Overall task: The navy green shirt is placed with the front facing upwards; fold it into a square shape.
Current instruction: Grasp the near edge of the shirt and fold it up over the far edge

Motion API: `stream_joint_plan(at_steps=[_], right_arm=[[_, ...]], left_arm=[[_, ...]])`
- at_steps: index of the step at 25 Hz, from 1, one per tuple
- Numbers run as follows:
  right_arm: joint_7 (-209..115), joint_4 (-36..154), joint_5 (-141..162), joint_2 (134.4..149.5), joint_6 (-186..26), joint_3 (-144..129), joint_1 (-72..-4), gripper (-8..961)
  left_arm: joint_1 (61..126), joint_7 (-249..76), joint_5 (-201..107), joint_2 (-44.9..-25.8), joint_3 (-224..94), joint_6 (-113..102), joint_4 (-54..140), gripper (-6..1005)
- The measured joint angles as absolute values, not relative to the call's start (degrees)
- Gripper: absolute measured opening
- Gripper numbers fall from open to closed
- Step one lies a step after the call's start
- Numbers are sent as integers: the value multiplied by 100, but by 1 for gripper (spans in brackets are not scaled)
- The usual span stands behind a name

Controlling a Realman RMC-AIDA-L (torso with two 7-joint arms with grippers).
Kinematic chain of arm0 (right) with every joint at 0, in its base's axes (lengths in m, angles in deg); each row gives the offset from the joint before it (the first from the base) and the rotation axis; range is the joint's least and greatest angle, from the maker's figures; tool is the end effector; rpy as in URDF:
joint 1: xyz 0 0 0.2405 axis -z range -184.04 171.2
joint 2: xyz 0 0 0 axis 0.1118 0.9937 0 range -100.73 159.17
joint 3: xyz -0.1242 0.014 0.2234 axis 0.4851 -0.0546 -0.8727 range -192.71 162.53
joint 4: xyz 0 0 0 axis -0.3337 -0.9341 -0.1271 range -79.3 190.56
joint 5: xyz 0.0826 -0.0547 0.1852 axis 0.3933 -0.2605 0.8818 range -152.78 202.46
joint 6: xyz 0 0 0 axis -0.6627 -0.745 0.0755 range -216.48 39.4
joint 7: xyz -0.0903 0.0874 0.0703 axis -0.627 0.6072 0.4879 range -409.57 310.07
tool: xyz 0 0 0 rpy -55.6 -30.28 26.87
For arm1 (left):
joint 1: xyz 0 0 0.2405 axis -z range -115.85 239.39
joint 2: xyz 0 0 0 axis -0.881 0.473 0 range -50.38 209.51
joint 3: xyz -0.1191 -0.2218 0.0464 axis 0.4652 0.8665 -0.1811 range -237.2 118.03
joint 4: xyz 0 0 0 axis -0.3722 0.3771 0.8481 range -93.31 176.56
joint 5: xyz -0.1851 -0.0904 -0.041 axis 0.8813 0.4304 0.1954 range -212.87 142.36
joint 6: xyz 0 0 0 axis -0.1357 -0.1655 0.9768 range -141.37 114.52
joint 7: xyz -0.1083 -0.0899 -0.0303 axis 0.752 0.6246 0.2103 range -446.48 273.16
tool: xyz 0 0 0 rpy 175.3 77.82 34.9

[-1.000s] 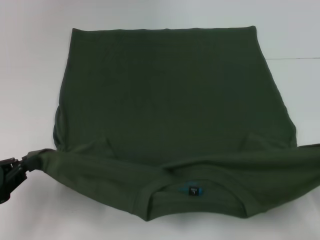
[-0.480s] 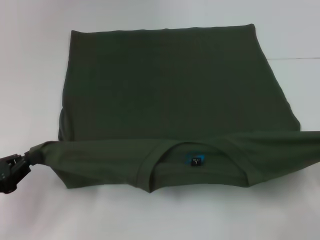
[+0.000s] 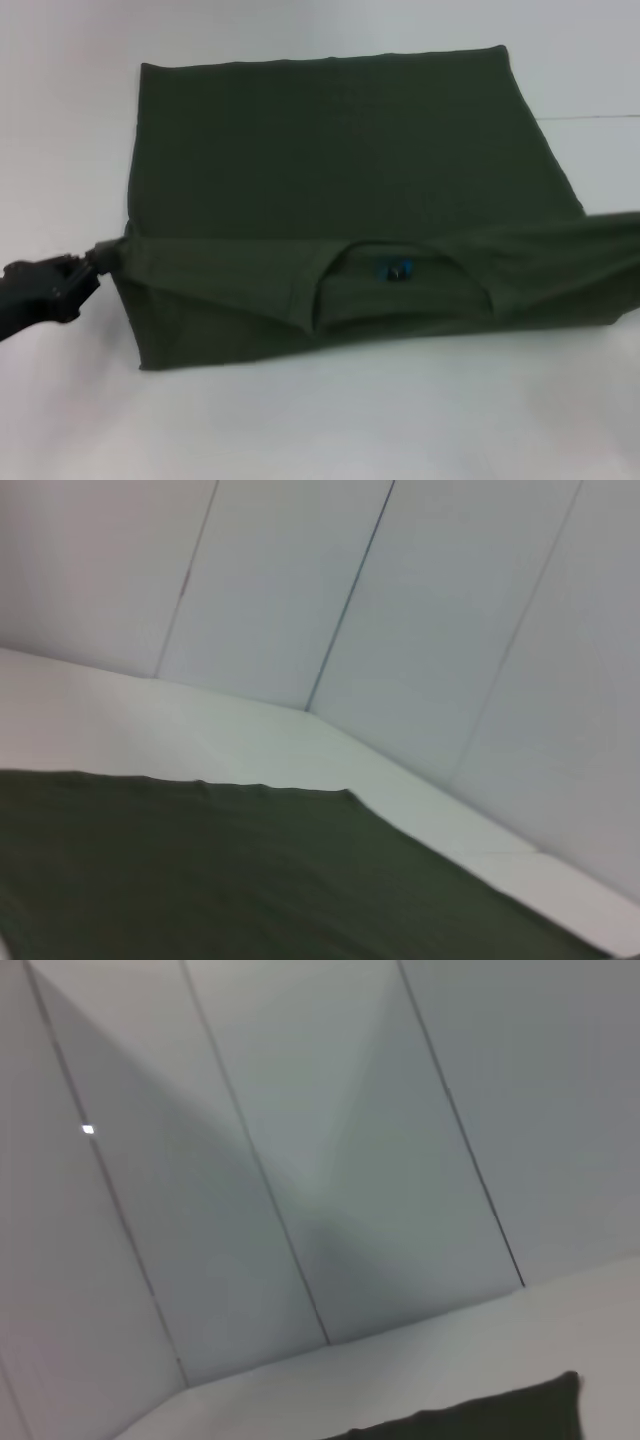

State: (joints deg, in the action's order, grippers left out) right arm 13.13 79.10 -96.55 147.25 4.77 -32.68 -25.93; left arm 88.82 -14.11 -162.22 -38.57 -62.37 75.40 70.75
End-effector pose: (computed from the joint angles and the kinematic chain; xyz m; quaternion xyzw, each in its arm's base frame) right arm 0.3752 0.2534 0.0618 -0.7151 0.3486 0.4173 0.4392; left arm -0.3368 0.3026 0.0320 -0.8374 -0.3405 -0.3188 0.2849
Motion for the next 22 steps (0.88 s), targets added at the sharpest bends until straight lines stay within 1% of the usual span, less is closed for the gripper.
stream_joint_plan(at_steps=[6, 13, 17, 22], right_arm=[[1554, 7906, -9652, 14654, -356, -3114, -3130, 40], [1804, 7914, -9652, 14584, -1589, -2759, -3978, 40], [1970, 7900, -9651, 14570, -2473, -2513, -4444, 40], [1980, 7850, -9649, 14568, -3186, -2344, -4857, 40]], left_arm=[[9363, -1619, -16138, -3888, -6244, 6629, 6849, 27], [9998, -1776, -15919, -3918, -6258, 5574, 6673, 27], [10347, -1778, -15880, -3997, -6265, 4931, 6666, 28], [10734, -1805, -15856, -4091, -6272, 4100, 6628, 38]])
